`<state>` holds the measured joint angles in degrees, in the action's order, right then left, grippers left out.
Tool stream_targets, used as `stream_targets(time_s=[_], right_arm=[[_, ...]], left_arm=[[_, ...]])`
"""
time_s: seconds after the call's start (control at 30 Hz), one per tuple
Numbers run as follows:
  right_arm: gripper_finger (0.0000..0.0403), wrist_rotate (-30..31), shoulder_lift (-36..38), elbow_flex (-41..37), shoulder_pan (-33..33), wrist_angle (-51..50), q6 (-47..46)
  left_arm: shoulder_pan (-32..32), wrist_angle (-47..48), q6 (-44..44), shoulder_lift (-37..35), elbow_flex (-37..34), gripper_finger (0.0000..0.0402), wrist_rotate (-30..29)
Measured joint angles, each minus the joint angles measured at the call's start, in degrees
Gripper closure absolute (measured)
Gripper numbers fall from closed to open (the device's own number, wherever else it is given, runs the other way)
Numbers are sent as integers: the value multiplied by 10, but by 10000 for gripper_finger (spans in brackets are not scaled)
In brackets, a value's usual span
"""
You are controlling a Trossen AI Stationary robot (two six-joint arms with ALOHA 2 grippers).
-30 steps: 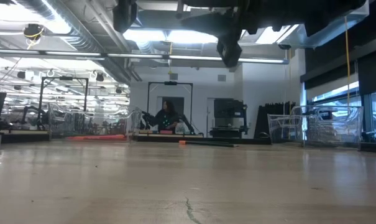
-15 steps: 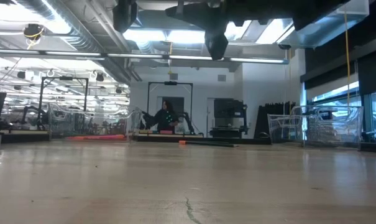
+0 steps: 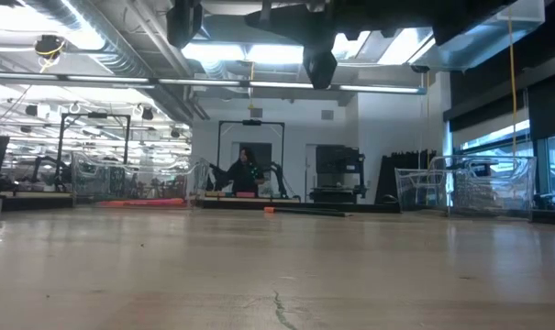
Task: Sort crayons/erasers/pens/pencils in bins
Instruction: Put the gray crayon into the bottom transparent bin
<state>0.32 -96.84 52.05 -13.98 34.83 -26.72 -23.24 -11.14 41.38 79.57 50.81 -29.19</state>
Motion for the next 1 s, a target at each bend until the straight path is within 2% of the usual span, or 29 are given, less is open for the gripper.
stream_targets(time_s=[0.4,0.7,1.0], right_arm=[[350,0,0,0,0,0,4],[355,0,0,0,0,0,4],[355,2,0,-1,0,0,5]], left_arm=[[0,0,0,0,0,395,-1],[1,0,0,0,0,373,-3],[2,1,1,0,0,312,-3]])
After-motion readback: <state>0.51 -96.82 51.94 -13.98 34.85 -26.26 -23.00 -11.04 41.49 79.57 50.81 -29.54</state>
